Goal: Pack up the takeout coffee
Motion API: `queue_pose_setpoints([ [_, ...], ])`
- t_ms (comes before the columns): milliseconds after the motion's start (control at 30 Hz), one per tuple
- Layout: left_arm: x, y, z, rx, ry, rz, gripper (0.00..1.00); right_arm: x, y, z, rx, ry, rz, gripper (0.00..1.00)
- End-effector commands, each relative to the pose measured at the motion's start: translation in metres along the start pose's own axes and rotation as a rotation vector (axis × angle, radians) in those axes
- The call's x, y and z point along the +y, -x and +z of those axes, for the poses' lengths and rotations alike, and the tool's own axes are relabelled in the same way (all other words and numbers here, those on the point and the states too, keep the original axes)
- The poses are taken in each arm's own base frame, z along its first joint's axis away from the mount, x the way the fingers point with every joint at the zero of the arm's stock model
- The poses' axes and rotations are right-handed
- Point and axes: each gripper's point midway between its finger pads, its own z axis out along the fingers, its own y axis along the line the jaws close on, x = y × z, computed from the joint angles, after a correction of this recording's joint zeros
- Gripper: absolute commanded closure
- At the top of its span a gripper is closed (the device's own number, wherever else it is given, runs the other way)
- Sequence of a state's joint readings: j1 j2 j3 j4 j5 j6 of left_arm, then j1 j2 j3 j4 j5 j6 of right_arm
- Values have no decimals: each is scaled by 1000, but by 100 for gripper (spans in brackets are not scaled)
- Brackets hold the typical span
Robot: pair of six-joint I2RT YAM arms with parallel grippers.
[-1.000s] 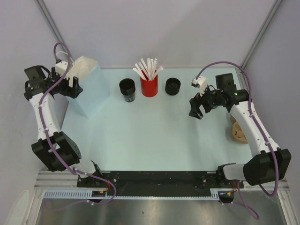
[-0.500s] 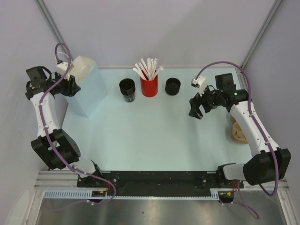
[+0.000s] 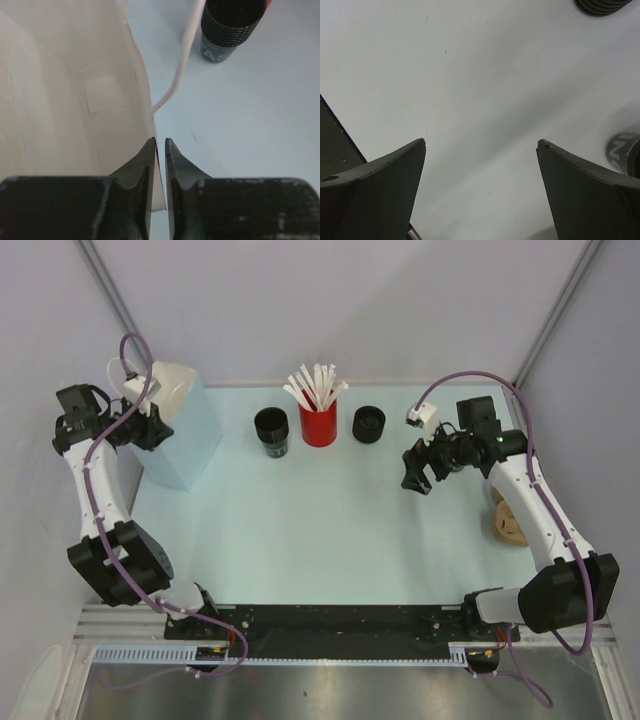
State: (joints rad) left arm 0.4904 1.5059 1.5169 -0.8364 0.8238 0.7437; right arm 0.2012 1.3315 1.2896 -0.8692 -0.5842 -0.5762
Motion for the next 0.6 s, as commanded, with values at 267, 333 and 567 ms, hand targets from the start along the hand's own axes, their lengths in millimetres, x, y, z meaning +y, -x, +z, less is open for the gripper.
queue_pose_setpoints([
  [267, -77, 34, -44, -100, -91, 190, 93, -3, 4, 1, -15, -8, -3, 2],
  [333, -82, 30, -43, -95, -93, 204, 91, -3, 3, 1, -15, -7, -2, 2],
  [567, -79, 35, -47, -112, -52, 216, 26, -6, 3, -1, -19, -11, 7, 2],
])
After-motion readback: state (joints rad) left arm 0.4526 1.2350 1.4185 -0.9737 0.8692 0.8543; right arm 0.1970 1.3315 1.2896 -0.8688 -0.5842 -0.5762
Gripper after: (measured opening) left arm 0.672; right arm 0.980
